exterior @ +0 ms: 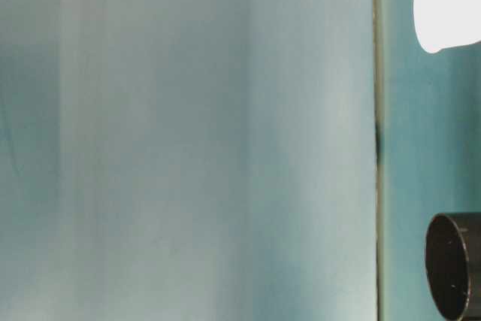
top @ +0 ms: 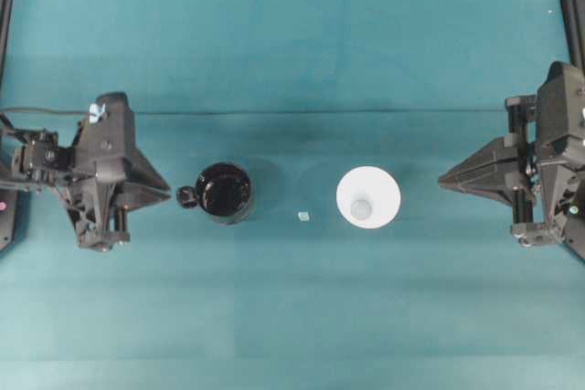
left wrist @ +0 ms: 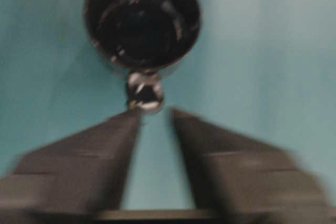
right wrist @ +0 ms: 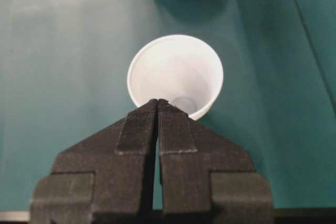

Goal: Put a paper cup into the cup holder on your left arm.
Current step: 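Move the left gripper toward the black cup holder's handle, then close the left gripper on the black cup holder's handle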

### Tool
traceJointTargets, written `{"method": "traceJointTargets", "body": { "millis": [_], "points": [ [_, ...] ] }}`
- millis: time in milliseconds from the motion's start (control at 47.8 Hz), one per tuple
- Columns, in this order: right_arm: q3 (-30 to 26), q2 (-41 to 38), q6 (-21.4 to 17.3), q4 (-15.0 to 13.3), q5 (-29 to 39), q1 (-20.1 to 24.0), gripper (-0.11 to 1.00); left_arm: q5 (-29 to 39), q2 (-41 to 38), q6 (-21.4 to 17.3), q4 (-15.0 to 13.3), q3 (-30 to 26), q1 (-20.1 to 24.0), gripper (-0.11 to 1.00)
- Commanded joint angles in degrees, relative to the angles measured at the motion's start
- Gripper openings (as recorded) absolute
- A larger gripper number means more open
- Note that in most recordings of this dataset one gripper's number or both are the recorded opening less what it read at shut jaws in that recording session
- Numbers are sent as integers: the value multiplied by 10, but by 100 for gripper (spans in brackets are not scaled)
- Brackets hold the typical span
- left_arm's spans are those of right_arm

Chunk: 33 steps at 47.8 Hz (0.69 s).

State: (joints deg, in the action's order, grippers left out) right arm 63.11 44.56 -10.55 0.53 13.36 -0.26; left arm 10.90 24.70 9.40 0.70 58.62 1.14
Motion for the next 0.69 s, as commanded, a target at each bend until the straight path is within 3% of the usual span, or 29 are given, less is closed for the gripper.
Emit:
{"method": "traceJointTargets", "body": {
  "millis": [0,84,167,335,670],
  "points": [
    [-18,-2,-7,1,-3,-1,3,-4,-6,5,1,3,1,53],
    [-18,-2,-7,2,-3,-1,3,-10,-14,11,1,7,1,79],
    [-18,-2,-7,1,-3,-1,3,-13,-27,11,1,5,1,95],
    [-18,-2,-6,2,-2,-1,3,-13,-65,12,1,-13,2,90],
    [-18,-2,-7,1,-2,-1,3,-9,-141,18,1,-62,4,90]
  ]
}}
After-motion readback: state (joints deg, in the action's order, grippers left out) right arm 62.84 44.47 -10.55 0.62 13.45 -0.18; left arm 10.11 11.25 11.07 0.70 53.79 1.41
